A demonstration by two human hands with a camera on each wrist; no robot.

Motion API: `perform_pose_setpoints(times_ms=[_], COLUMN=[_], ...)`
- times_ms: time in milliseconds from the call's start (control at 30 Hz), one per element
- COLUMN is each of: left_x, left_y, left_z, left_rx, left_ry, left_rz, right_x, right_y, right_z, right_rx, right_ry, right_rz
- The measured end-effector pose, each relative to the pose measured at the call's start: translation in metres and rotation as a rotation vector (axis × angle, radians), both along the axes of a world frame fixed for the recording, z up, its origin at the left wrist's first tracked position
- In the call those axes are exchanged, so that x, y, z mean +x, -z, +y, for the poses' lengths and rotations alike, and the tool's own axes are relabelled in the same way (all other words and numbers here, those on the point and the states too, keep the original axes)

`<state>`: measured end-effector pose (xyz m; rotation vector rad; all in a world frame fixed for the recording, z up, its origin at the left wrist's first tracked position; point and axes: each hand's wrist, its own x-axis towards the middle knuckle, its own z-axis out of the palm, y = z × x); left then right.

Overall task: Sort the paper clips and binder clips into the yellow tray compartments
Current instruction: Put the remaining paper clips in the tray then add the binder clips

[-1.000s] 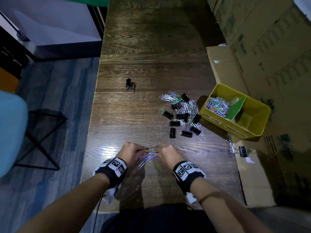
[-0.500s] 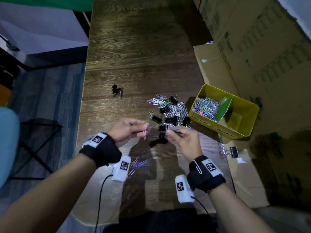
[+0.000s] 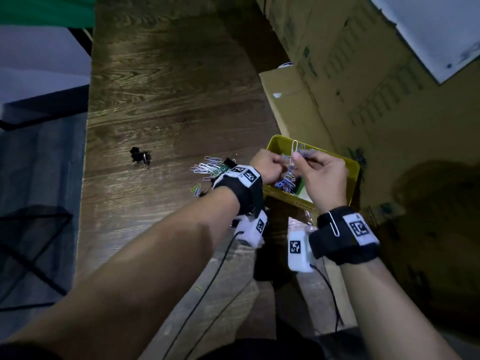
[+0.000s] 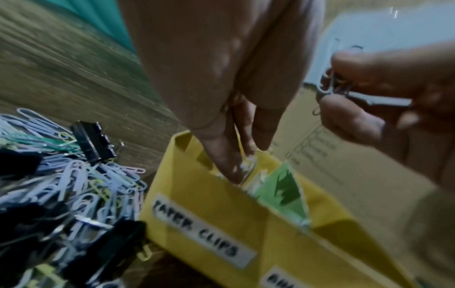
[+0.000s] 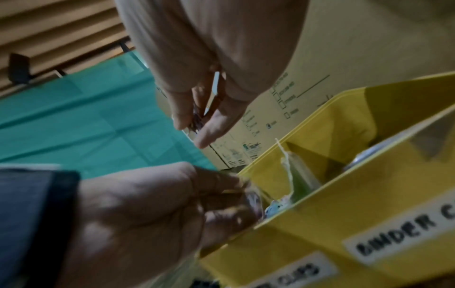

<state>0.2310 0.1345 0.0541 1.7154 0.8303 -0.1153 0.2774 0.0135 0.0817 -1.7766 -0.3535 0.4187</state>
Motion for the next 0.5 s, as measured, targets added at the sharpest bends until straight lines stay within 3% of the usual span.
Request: perform_pose_setpoints(times_ms=[67, 167, 333, 500], left_x=[0.002, -0.002, -0.025, -0.049], left_y=[0.005, 0.008, 0.012, -0.001], left_z=[-0.002, 0.004, 0.017, 0.018], left_rx=[0.151, 0.205, -0.007, -0.150], left_ry=[0.114, 0.086, -0.039, -0.077], left_rz=[0.107, 0.095, -0.081, -0.200], right_x=[0.017, 0.037, 0.049, 0.037], right_y=[0.009, 0.015, 0.015, 0.011], right_z=[0.005, 0.012, 0.033, 0.041], right_rx=[-0.186, -0.513, -0.951, -1.072], right_ry=[-0.033, -0.157, -0.497, -0.670], right_rz=[-0.080, -0.225, -0.305, -0.344])
